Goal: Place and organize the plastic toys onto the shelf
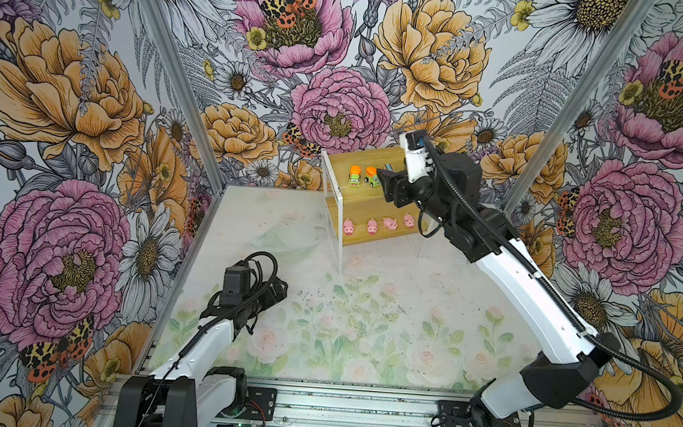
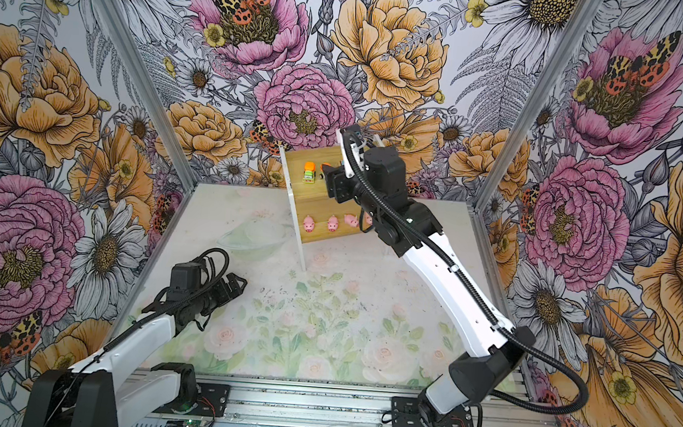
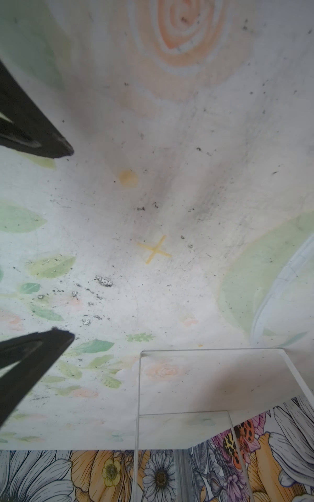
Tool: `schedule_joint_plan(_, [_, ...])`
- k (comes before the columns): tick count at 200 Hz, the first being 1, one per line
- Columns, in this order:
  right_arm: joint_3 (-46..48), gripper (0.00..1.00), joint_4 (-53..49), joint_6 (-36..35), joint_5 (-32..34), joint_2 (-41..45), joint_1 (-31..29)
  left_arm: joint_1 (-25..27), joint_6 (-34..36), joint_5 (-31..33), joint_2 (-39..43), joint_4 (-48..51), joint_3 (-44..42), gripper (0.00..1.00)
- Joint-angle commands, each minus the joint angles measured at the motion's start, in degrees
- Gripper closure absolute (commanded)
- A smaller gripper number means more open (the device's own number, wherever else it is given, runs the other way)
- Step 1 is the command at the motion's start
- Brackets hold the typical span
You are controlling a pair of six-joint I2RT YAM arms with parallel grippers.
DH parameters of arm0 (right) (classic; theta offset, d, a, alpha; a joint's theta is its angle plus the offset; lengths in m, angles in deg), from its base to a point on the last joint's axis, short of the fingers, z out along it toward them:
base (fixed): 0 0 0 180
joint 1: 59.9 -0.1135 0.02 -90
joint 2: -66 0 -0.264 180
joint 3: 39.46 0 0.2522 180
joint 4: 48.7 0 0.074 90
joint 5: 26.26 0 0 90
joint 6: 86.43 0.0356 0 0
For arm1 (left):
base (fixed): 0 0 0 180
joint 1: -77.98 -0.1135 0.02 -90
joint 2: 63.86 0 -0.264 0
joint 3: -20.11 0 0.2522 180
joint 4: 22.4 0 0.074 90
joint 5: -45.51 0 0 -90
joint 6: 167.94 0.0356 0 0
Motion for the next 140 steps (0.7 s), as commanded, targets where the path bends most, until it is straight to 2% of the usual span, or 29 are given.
schedule_joint_plan(1, [14.2,0.27,4.6,-0.4,-1.4,7.2,9.7,1.7,1.3,2.6,3.7,-4.0,0.9,0.01])
schedule_joint_plan(38, [44.1,0.27,21.2,2.3,-10.7,16.2,26.7,3.9,2.2,8.7,8.8,-11.9,0.5,0.01])
schedule_joint_plan(59, [61.2,0.27,37.2,2.1,-14.4,19.3,30.6,4.2,3.9,11.8,8.7,-17.5,-0.3,0.01])
schedule_joint_plan(74, [70.2,0.27,47.2,2.2,-15.3,19.7,31.8,4.2,6.2,13.5,7.3,-20.0,-0.1,0.01])
schedule_joint_plan(103, [79.6,0.26,62.6,1.5,-12.5,14.1,33.0,4.4,11.2,17.1,3.1,-26.5,-0.1,0.01])
schedule_joint_plan(126, [83.4,0.26,81.3,2.5,-12.3,4.3,33.9,3.8,14.0,18.2,-0.6,-32.0,0.3,0.01])
schedule_joint_plan(140, [82.0,0.26,83.3,2.5,-12.9,-1.1,34.1,3.8,16.7,19.3,-2.5,-32.5,1.8,0.01])
